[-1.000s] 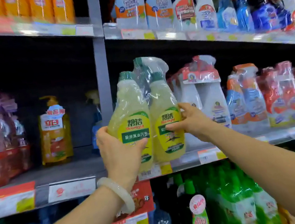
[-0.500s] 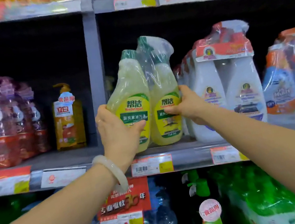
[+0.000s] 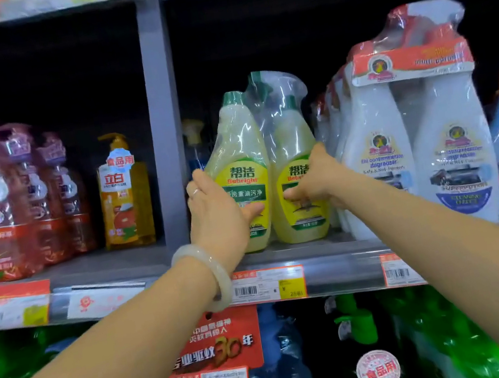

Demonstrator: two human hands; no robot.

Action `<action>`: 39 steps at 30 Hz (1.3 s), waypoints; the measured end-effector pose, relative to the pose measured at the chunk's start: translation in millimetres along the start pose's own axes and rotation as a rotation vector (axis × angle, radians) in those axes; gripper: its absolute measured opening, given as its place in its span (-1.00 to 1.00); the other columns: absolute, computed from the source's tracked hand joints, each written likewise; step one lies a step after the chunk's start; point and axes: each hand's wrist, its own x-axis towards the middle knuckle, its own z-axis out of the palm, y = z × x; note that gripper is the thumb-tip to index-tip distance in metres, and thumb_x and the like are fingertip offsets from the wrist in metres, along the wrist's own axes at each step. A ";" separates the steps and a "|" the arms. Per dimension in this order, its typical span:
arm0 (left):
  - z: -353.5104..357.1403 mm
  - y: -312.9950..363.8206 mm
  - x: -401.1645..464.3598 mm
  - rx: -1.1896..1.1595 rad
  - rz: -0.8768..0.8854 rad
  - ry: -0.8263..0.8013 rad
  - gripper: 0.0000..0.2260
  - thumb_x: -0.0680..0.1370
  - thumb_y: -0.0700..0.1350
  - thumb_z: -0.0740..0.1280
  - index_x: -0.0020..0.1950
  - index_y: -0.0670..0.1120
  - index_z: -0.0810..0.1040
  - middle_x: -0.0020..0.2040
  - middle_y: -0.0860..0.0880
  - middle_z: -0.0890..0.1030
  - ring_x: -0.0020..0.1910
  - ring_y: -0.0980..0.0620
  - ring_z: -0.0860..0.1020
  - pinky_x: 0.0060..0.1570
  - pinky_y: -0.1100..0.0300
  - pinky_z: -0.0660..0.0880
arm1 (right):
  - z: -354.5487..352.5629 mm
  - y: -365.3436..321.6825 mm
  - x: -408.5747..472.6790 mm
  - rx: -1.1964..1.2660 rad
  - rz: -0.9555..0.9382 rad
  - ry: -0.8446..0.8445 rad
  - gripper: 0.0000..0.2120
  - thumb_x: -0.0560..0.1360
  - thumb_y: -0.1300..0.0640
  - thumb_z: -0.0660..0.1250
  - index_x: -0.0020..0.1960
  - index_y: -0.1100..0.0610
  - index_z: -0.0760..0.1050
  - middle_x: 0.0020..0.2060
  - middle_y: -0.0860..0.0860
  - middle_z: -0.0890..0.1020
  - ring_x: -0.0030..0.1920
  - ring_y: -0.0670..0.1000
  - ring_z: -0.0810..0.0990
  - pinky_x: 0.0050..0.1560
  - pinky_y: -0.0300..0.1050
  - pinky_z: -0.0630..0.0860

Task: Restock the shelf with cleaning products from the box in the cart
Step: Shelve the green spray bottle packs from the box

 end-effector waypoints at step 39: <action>71.1 -40.9 86.3 0.196 -0.210 -0.261 0.03 0.25 -0.27 0.59 0.49 -0.12 -0.06 0.52 -0.10 0.10 0.26 -0.24 0.43 0.14 -0.04 0.43 | 52.8 26.4 44.3 -0.566 -0.117 0.194 0.13 0.38 0.18 0.49 0.51 0.11 -0.39 0.41 0.37 0.05 0.42 0.28 0.17 0.33 0.03 0.30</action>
